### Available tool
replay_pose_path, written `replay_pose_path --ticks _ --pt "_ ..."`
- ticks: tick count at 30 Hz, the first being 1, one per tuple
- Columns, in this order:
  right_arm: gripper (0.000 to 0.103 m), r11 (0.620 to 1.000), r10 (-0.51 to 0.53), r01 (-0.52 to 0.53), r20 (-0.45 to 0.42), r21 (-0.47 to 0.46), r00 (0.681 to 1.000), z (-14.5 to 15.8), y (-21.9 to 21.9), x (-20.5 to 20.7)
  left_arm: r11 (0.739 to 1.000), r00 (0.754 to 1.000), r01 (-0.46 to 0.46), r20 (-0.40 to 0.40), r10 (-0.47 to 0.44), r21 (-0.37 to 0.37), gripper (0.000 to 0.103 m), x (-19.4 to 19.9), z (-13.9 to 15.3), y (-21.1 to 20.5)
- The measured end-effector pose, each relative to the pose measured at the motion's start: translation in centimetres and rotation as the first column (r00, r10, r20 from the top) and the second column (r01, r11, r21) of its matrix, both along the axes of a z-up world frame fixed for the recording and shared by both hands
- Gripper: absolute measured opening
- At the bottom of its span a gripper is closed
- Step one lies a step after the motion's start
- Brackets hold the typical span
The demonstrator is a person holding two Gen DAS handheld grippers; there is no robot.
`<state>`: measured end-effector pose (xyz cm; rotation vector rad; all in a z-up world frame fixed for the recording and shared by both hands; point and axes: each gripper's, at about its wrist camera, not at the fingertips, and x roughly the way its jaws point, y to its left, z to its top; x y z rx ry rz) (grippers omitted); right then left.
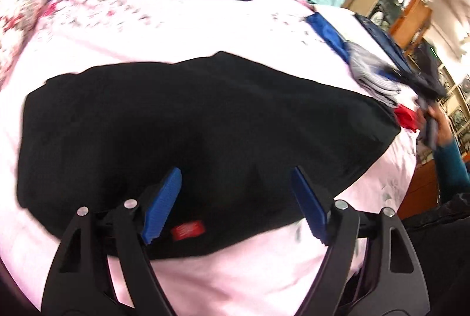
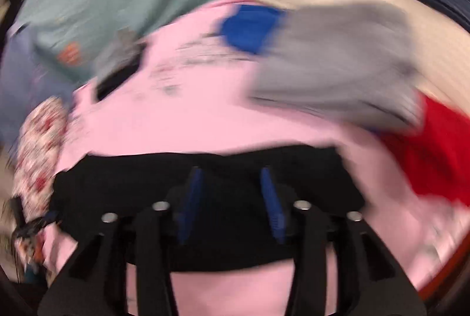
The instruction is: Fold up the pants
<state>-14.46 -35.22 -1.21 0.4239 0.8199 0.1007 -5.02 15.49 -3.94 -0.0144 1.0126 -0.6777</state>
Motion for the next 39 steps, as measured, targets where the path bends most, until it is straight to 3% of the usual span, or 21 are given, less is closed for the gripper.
replay_pose_path --ticks 3,6,8,10,14,16,18,19,20,21,23,26,28,29,30,32,34,36,37,38,39 --pt "0.053 0.953 0.302 -0.302 0.022 0.004 0.953 1.2 8.4 8.2 0.996 0.997 0.002 -0.077 0.005 0.091 0.08 0.8 -2.5 -1.1" --pt "0.053 0.86 0.511 -0.511 0.022 -0.014 0.859 0.1 16.7 14.8 0.996 0.999 -0.003 -0.037 0.006 0.087 0.08 -0.4 -2.8 -0.3" --pt "0.053 0.774 0.628 -0.628 -0.034 -0.081 0.778 -2.0 22.5 18.8 0.998 0.999 -0.012 -0.049 0.015 0.059 0.08 -0.8 -2.3 0.6" --pt "0.053 0.721 0.682 -0.686 -0.074 -0.1 0.728 -3.6 25.8 21.2 0.998 0.999 -0.034 -0.037 0.036 0.059 0.08 -0.6 -1.6 1.3" --pt "0.053 0.636 0.763 -0.77 -0.111 -0.039 0.636 -6.3 29.7 24.8 0.987 0.989 -0.144 0.034 0.142 0.068 0.08 0.5 0.3 4.1" --pt "0.054 0.607 0.79 -0.795 -0.097 -0.019 0.605 -6.7 30.8 25.3 0.97 0.972 -0.229 0.065 0.225 0.078 0.085 2.0 0.7 5.6" --pt "0.053 0.564 0.824 -0.826 -0.069 0.012 0.562 -6.7 31.6 25.6 0.941 0.948 -0.32 0.041 0.317 0.107 0.085 3.6 -0.3 7.5" --pt "0.044 0.55 0.834 -0.835 -0.066 0.017 0.548 -6.7 31.9 25.7 0.928 0.936 -0.352 0.019 0.352 0.121 0.084 4.0 -0.9 8.2" --pt "0.019 0.537 0.84 -0.844 -0.092 -0.007 0.535 -6.8 32.3 25.7 0.919 0.925 -0.376 -0.014 0.38 0.123 0.084 4.3 -1.7 9.1" --pt "0.013 0.529 0.842 -0.848 -0.105 -0.034 0.53 -6.7 32.2 25.4 0.919 0.922 -0.381 -0.037 0.386 0.106 0.082 4.4 -2.2 9.6" --pt "0.01 0.525 0.841 -0.847 -0.105 -0.083 0.532 -6.0 32.3 25.1 0.92 0.925 -0.377 -0.017 0.38 0.104 0.082 4.0 -2.3 9.9" --pt "0.006 0.565 0.815 -0.812 -0.054 -0.145 0.577 -3.2 31.2 25.6 0.915 0.929 -0.37 0.041 0.369 0.161 0.082 3.3 -2.2 9.4" --pt "0.0 0.656 0.723 -0.706 -0.047 -0.268 0.69 -2.0 29.8 27.1 0.914 0.934 -0.355 0.043 0.354 0.195 0.082 3.1 -2.3 9.8" --pt "0.0 0.693 0.685 -0.674 -0.057 -0.254 0.726 -2.1 29.0 28.2 0.918 0.936 -0.35 0.044 0.349 0.185 0.082 2.6 -1.9 10.0" --pt "0.0 0.712 0.669 -0.665 -0.069 -0.224 0.74 -2.4 28.5 28.8 0.926 0.939 -0.344 0.045 0.342 0.152 0.082 2.4 -1.2 10.2" --pt "0.0 0.708 0.678 -0.684 -0.102 -0.179 0.728 -3.1 28.0 28.7 0.935 0.937 -0.347 0.073 0.342 0.079 0.083 2.7 0.2 10.5" --pt "0.003 0.703 0.697 -0.701 -0.08 -0.123 0.713 -2.8 27.8 27.3 0.927 0.926 -0.371 0.086 0.367 0.047 0.089 3.0 0.8 10.8" --pt "0.003 0.686 0.724 -0.727 -0.062 -0.032 0.687 -2.4 28.1 24.9 0.919 0.924 -0.383 0.046 0.38 0.094 0.089 3.3 -0.5 11.0" --pt "0.01 0.676 0.736 -0.737 -0.045 0.011 0.675 -2.2 28.0 23.6 0.913 0.921 -0.388 0.023 0.389 0.129 0.088 3.4 -1.4 11.0" --pt "0.024 0.669 0.743 -0.742 -0.035 0.045 0.668 -2.2 27.8 21.9 0.909 0.922 -0.384 0.012 0.387 0.163 0.088 3.4 -2.5 11.1" --pt "0.027 0.667 0.745 -0.742 -0.034 0.06 0.667 -2.2 27.9 20.6 0.911 0.925 -0.378 0.027 0.379 0.168 0.088 3.1 -2.6 11.0"
